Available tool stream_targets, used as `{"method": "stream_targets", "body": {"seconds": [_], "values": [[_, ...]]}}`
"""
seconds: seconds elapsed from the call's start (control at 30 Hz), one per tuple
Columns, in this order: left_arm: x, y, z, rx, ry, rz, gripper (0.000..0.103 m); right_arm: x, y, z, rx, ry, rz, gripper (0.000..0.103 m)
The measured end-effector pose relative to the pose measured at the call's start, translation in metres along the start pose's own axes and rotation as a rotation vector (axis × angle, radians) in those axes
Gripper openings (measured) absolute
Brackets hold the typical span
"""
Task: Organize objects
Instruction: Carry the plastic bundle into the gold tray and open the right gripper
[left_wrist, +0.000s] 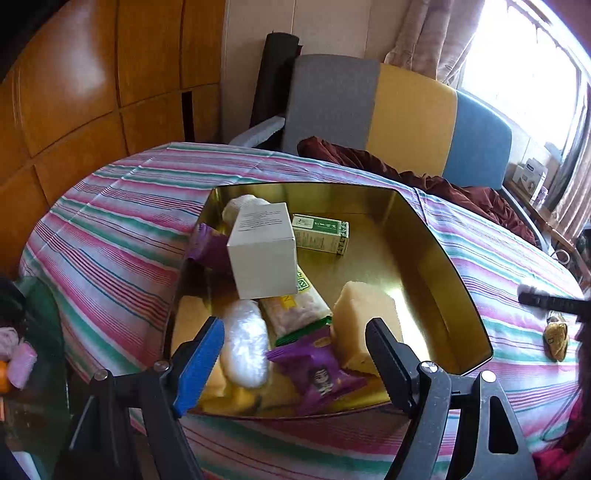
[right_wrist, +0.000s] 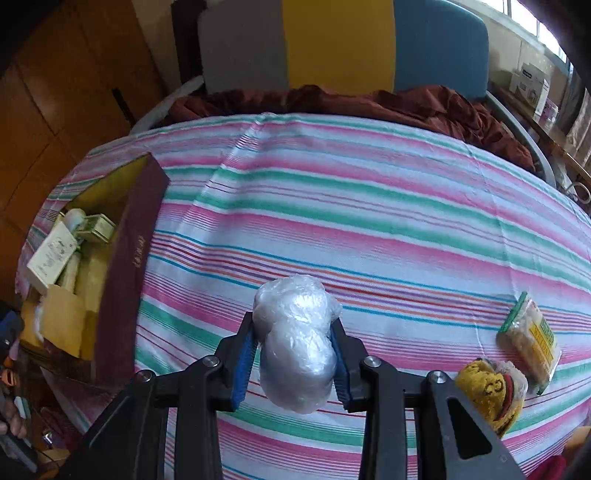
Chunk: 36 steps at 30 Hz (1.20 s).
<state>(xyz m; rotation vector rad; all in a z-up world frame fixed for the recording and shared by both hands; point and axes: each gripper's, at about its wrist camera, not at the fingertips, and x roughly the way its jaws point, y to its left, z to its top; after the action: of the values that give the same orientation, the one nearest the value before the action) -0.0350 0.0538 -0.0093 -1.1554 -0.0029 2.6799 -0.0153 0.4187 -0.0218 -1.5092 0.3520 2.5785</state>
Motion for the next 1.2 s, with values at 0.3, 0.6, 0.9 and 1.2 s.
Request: {"method": "stream_targets", "body": {"seconds": [0.3, 0.6, 0.9, 1.2], "values": [[-0.013, 0.013, -0.005, -0.001, -0.04, 0.023, 0.08, -0.006, 0.12, 0.03, -0.154, -0.039, 0.199, 0.036], [-0.011, 0.026, -0.009, -0.039, -0.03, 0.026, 0.08, 0.053, 0.193, 0.051, -0.155, 0.064, 0.233, 0.036], [-0.006, 0.036, -0.008, -0.069, -0.02, 0.033, 0.08, 0.091, 0.216, 0.046, -0.116, 0.184, 0.327, 0.041], [-0.008, 0.036, -0.007, -0.067, -0.032, 0.031, 0.08, 0.065, 0.206, 0.039, -0.107, 0.147, 0.366, 0.048]]}}
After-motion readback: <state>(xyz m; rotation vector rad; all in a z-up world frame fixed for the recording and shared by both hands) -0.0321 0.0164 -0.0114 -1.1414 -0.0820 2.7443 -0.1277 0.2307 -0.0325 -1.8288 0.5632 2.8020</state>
